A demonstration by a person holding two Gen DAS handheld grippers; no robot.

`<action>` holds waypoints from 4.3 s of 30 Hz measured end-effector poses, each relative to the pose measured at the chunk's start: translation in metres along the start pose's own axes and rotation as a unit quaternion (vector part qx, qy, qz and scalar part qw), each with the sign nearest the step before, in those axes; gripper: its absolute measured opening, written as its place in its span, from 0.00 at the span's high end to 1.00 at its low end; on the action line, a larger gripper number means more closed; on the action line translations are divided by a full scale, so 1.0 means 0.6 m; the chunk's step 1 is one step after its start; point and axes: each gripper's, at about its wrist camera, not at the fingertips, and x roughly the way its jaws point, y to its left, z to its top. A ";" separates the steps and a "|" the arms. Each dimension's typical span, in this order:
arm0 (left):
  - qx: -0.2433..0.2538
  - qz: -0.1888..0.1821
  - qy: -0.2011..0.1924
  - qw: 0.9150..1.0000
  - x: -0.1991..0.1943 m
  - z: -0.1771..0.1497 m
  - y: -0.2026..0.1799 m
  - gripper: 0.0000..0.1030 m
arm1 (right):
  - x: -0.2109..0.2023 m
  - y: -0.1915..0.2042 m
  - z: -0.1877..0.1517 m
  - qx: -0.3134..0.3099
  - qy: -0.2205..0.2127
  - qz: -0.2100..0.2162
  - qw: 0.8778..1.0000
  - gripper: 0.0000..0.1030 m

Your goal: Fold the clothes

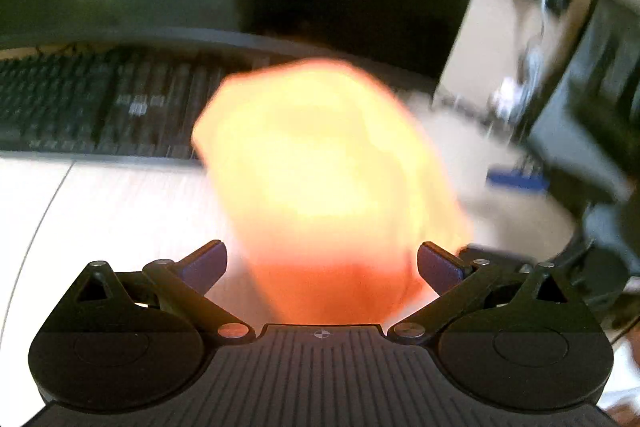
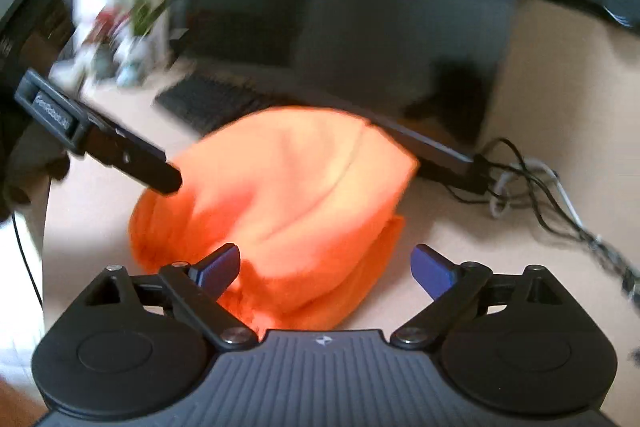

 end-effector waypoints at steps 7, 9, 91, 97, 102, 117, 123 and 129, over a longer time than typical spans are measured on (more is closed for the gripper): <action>-0.021 0.005 0.006 1.000 -0.003 -0.020 0.013 0.00 | 0.026 0.069 0.032 -0.086 -0.039 -0.064 0.993 0.80; -0.015 0.007 -0.001 1.000 -0.011 -0.018 0.013 0.00 | -0.002 0.064 0.052 -0.060 -0.065 -0.074 0.993 0.80; 0.030 -0.017 -0.022 0.999 0.042 0.057 -0.035 0.00 | 0.087 -0.175 -0.027 0.198 0.049 -0.233 0.951 0.14; -0.010 -0.022 -0.018 1.000 0.035 -0.011 -0.039 0.00 | 0.064 -0.125 -0.029 0.232 0.063 -0.123 0.963 0.14; -0.032 0.013 -0.055 0.998 0.039 -0.008 -0.020 0.00 | 0.152 -0.117 -0.005 0.219 0.067 -0.112 0.967 0.14; -0.017 0.101 -0.089 0.991 -0.059 -0.141 -0.099 0.00 | -0.030 -0.095 -0.080 0.158 0.022 -0.083 0.984 0.00; 0.010 0.141 -0.129 0.981 -0.090 -0.213 -0.163 0.00 | -0.132 -0.030 -0.131 0.198 -0.020 -0.043 0.979 0.00; -0.016 0.171 -0.123 0.977 -0.116 -0.208 -0.167 0.00 | -0.184 -0.003 -0.128 0.201 -0.053 -0.070 0.976 0.00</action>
